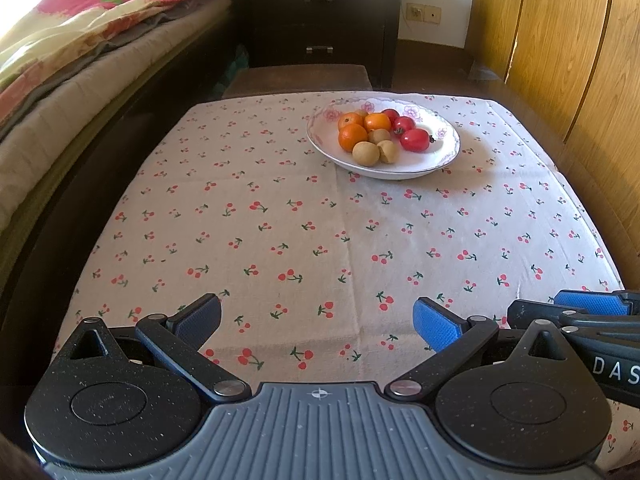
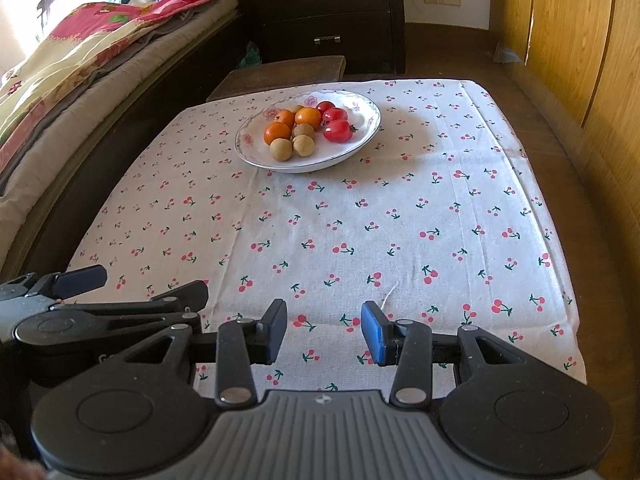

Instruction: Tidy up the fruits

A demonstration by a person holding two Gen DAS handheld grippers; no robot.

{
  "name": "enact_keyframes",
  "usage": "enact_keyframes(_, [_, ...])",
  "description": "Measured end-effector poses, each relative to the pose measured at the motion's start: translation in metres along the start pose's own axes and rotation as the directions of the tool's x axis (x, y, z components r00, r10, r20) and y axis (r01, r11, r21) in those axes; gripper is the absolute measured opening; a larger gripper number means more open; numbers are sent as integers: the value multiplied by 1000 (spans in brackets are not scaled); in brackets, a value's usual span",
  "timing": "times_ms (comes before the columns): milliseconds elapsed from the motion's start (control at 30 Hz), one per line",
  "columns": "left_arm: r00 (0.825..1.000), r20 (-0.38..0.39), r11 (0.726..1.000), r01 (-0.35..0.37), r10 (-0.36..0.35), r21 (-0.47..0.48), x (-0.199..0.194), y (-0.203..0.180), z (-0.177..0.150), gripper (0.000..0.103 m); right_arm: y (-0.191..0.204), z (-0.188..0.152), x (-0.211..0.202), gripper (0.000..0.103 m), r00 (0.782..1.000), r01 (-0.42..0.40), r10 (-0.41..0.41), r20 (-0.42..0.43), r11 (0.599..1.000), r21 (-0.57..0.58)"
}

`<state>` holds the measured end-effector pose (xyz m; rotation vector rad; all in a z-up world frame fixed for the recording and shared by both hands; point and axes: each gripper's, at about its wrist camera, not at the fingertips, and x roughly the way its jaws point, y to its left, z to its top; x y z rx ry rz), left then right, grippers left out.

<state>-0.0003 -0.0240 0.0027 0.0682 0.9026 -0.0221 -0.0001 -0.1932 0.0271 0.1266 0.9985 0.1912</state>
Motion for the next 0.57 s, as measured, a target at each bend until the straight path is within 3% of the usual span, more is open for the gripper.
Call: enact_keyframes(567, [999, -30, 1000, -17, 17, -20, 3, 1, -1, 103, 3, -1, 3, 43, 1000, -6, 6, -10, 1000, -10])
